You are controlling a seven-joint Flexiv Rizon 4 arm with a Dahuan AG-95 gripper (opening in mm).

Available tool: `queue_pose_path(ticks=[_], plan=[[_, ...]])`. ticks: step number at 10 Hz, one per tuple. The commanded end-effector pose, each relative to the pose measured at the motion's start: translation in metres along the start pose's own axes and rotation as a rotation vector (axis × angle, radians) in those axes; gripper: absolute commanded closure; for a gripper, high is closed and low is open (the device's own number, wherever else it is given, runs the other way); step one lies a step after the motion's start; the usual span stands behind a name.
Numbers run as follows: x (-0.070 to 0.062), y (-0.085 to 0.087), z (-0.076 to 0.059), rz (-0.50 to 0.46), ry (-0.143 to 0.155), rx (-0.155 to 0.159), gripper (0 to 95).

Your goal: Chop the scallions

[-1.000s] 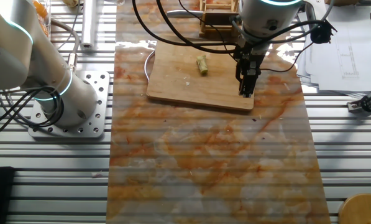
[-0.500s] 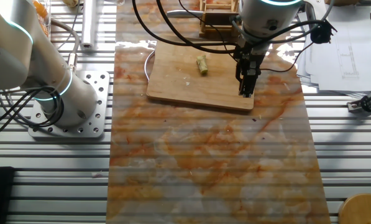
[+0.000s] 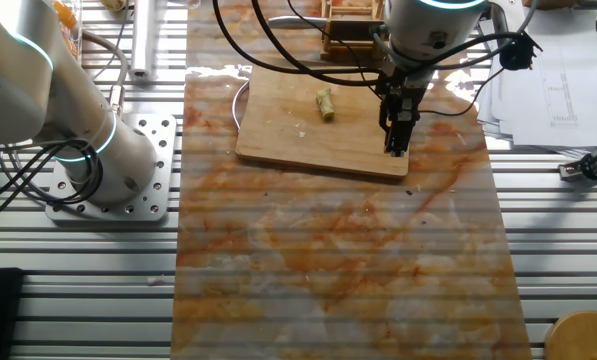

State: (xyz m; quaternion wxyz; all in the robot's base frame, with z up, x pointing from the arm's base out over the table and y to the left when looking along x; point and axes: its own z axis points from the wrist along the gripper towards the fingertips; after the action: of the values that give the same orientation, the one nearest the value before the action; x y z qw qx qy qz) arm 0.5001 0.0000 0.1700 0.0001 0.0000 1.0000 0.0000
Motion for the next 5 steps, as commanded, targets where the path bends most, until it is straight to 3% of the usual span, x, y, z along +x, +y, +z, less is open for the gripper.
queue_pose_path(ticks=[1,5], plan=[[0.0001,0.0,-0.0001,0.125,0.016,-0.162,95.0],[0.0001,0.0,-0.0001,0.125,0.02,-0.16,95.0]])
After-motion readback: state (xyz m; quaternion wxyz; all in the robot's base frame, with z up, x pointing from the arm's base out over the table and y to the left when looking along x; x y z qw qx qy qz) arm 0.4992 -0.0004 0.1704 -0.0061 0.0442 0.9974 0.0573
